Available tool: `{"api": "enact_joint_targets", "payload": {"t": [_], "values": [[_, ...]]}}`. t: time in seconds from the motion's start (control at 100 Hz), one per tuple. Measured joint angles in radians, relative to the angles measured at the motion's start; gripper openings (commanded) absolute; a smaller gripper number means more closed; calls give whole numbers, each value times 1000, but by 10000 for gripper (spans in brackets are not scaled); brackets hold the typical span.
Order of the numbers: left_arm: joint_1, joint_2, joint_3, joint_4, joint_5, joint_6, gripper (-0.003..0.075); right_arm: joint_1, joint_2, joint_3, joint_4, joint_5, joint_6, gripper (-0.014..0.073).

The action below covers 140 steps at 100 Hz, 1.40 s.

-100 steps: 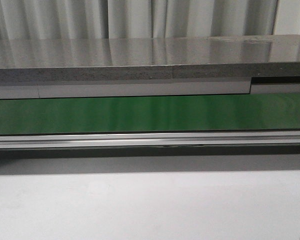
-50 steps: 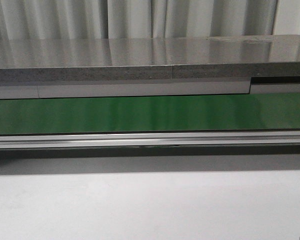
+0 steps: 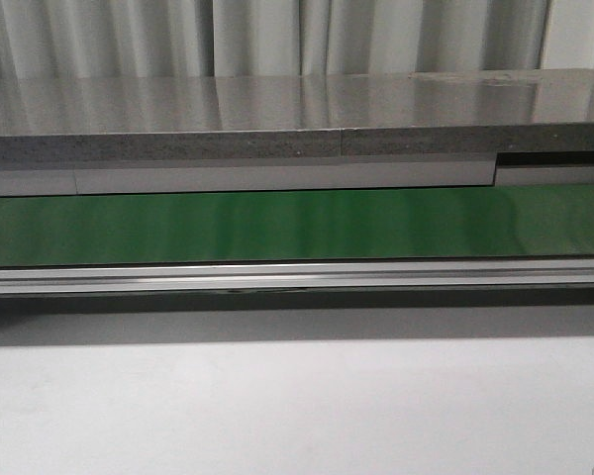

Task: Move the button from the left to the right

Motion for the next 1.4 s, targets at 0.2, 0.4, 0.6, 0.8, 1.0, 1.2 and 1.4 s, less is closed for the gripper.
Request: {"api": "enact_joint_targets", "payload": {"t": [0.2, 0.4, 0.6, 0.8, 1.0, 1.2, 1.4], "values": [[0, 0, 0, 0, 0, 0, -20, 71, -185, 143, 8, -100, 0, 561], [0, 0, 0, 0, 0, 0, -20, 103, -382, 335, 12, -189, 0, 561], [0, 0, 0, 0, 0, 0, -20, 114, -599, 514, 42, -224, 0, 561], [0, 0, 0, 0, 0, 0, -20, 114, -795, 623, 56, -183, 0, 412], [0, 0, 0, 0, 0, 0, -20, 114, -943, 657, 58, -87, 0, 118], [0, 0, 0, 0, 0, 0, -20, 114, -970, 658, 63, -42, 2, -64], [0, 0, 0, 0, 0, 0, -20, 114, -970, 661, 64, -19, 2, -67]]}}
